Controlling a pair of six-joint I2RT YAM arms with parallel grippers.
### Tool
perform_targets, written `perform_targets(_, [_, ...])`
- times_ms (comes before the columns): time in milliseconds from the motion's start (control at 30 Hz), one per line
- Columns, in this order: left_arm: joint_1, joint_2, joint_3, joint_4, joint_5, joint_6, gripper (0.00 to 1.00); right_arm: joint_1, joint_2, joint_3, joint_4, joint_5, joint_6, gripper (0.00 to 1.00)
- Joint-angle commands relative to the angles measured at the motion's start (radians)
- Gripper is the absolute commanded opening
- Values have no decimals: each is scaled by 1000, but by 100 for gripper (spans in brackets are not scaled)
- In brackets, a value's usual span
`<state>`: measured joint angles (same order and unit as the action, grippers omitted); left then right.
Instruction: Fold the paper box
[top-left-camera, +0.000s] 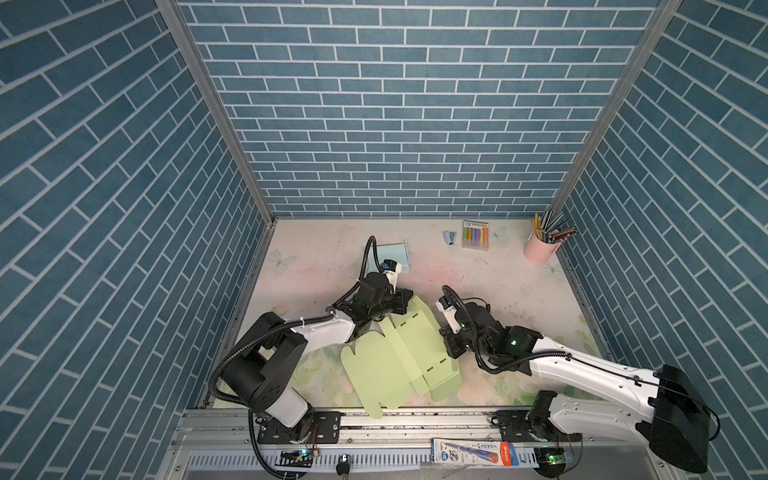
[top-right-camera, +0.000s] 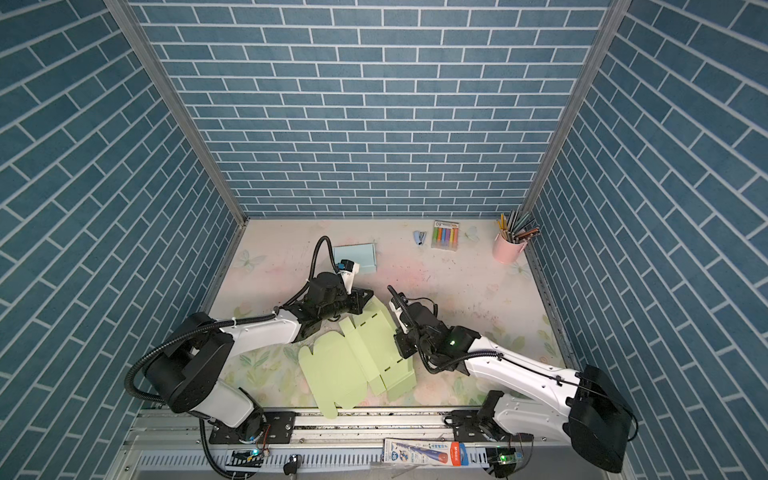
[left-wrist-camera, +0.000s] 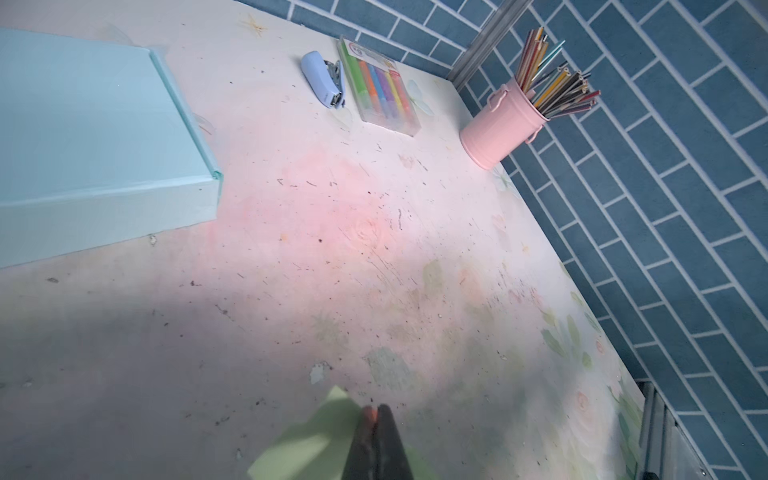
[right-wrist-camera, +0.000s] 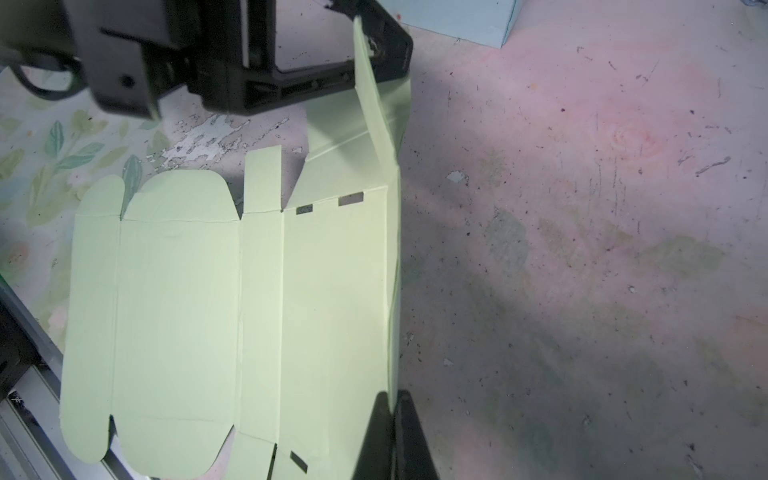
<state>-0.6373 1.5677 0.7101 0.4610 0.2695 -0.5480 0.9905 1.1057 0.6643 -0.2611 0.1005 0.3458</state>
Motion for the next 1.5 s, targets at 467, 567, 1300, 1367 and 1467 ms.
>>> perform_targets(467, [0, -71, 42, -68, 75, 119, 0, 9, 5, 8, 14, 1, -65, 0])
perform_targets(567, [-26, -93, 47, -117, 74, 147, 0, 17, 24, 23, -3, 20, -67, 0])
perform_targets(1300, [-155, -229, -143, -101, 27, 85, 0, 48, 46, 69, -16, 116, -94, 0])
perform_targets(1367, [-157, -228, -155, -100, 25, 82, 0, 67, 65, 80, -30, 158, -103, 0])
perform_targets(1467, [-147, -253, -178, -128, -1, 89, 0, 93, 85, 90, -55, 220, -119, 0])
